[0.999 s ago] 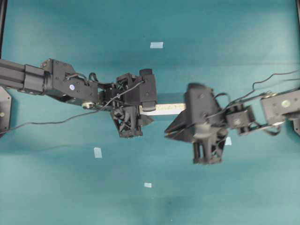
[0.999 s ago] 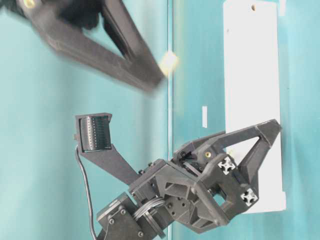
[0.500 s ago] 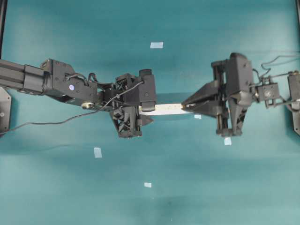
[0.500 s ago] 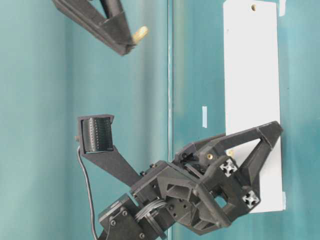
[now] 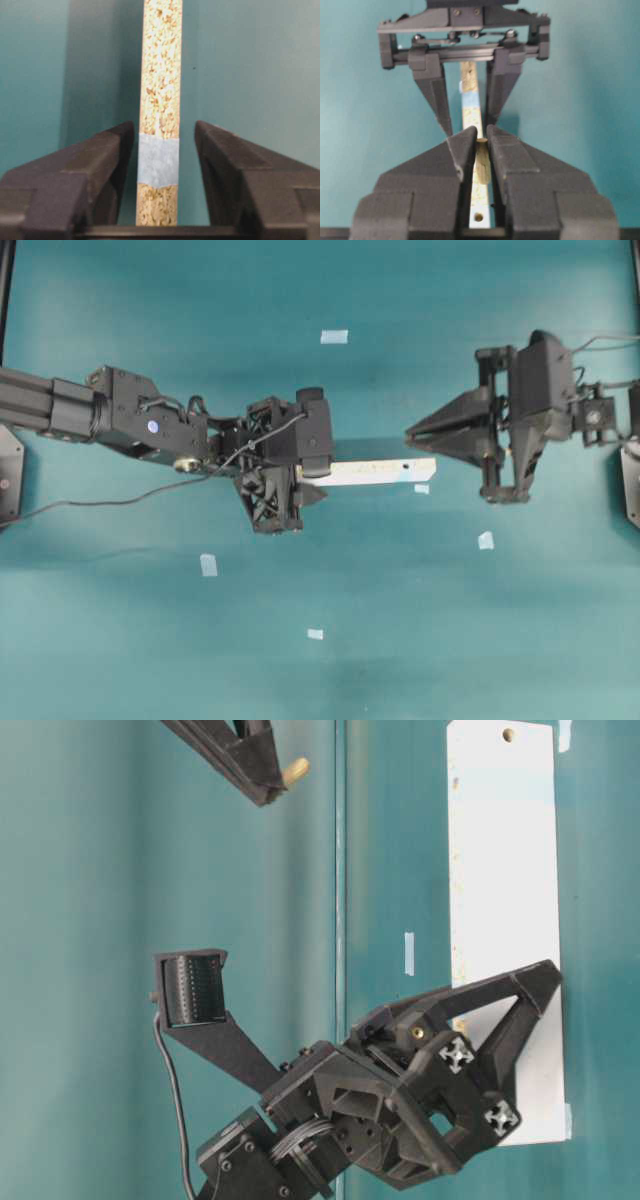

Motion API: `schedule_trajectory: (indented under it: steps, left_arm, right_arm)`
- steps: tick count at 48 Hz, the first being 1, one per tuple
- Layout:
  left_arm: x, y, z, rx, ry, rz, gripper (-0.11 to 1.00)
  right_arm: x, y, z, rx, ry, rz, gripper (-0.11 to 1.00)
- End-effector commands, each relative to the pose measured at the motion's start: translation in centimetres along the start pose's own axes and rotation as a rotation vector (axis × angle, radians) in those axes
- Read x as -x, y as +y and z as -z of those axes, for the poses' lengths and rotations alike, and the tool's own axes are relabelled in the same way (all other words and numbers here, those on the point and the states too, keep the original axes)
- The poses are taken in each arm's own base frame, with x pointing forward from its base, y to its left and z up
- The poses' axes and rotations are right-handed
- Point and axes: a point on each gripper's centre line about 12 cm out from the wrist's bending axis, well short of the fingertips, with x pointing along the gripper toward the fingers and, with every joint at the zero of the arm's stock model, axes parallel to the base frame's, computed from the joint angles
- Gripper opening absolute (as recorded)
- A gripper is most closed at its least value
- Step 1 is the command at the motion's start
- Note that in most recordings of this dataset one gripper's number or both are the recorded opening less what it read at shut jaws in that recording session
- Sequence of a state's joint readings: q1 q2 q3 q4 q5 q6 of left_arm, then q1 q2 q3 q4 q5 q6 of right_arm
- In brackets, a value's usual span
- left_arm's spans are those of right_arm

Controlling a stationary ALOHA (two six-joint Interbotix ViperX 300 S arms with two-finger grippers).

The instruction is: Move the wooden board into place and insert the rod into its hole.

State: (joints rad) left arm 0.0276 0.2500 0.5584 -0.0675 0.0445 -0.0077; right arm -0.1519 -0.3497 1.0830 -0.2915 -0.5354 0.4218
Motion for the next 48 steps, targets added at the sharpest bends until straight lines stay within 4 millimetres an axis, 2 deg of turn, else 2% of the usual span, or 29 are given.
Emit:
schedule_trajectory:
  steps: [1, 7, 17, 28, 42, 48]
  left_arm:
    - [0.7, -0.2, -1.1, -0.01, -0.043, 0.004, 0.44]
    - [0.7, -0.2, -0.9, -0.01, -0.037, 0.004, 0.22]
    - [0.7, -0.2, -0.6, -0.005, -0.029, 0.003, 0.22]
    - [0.7, -0.1, -0.6, -0.004, -0.029, 0.002, 0.22]
    - [0.6, 0.0, -0.3, -0.003, -0.023, 0.0, 0.22]
    - [0.6, 0.0, -0.3, 0.004, -0.023, 0.0, 0.22]
  right_arm:
    - [0.6, -0.2, -0.9, 0.022, -0.093, -0.016, 0.1]
    - [1.4, -0.8, -0.7, 0.075, -0.182, -0.02, 0.1]
    - [1.7, -1.1, 0.3, 0.114, -0.218, -0.025, 0.1]
    - [0.9, -1.1, 1.6, 0.095, -0.24, -0.055, 0.1]
    - [1.1, -1.4, 5.5, 0.076, -0.214, -0.078, 0.1]
    - [1.0, -1.5, 6.2, 0.096, -0.214, -0.08, 0.1]
